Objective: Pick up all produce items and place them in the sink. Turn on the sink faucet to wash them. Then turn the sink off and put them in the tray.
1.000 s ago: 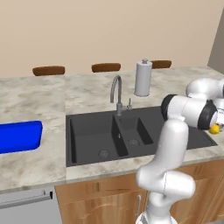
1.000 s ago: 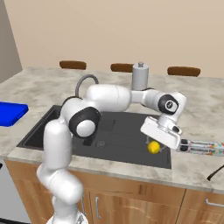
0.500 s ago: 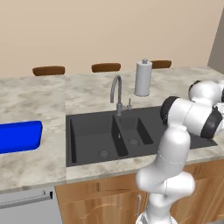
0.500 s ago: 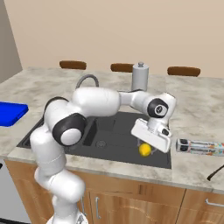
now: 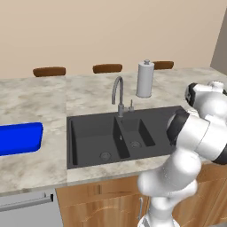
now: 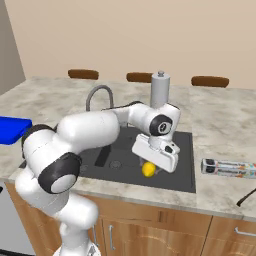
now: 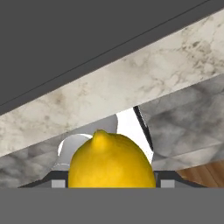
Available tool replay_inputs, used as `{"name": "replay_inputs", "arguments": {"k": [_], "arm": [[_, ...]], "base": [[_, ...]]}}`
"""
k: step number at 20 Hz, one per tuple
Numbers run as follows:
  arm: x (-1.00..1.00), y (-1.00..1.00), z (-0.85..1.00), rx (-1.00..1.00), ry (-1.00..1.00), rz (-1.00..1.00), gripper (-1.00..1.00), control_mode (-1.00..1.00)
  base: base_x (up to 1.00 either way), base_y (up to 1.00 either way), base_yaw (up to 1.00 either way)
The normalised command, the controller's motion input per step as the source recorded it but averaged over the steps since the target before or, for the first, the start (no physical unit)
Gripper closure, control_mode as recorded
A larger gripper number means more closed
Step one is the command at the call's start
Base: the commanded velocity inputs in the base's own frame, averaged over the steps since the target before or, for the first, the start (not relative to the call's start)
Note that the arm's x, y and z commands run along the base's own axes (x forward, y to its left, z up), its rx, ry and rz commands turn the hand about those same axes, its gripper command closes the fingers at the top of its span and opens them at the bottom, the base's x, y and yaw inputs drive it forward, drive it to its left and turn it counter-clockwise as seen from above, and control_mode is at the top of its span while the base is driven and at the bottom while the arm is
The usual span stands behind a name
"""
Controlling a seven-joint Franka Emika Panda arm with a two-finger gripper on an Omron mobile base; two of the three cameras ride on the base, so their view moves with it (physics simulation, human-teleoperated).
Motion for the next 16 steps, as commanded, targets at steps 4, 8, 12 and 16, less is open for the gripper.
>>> {"name": "replay_inputs", "arguments": {"k": [4,8,12,16], "arm": [[0.0,0.81,0.13,-0.08,-0.02,0.0,1.0,-1.0],[0.0,0.82,0.19,-0.08,0.0,0.0,1.0,-1.0],[0.0,0.88,0.09,-0.09,0.0,0.0,1.0,-1.0],[0.0,0.89,0.02,-0.1,0.0,0.0,1.0,-1.0]], "base": [[0.0,0.0,0.0],[0.0,0.0,0.0],[0.0,0.0,0.0],[0.0,0.0,0.0]]}}
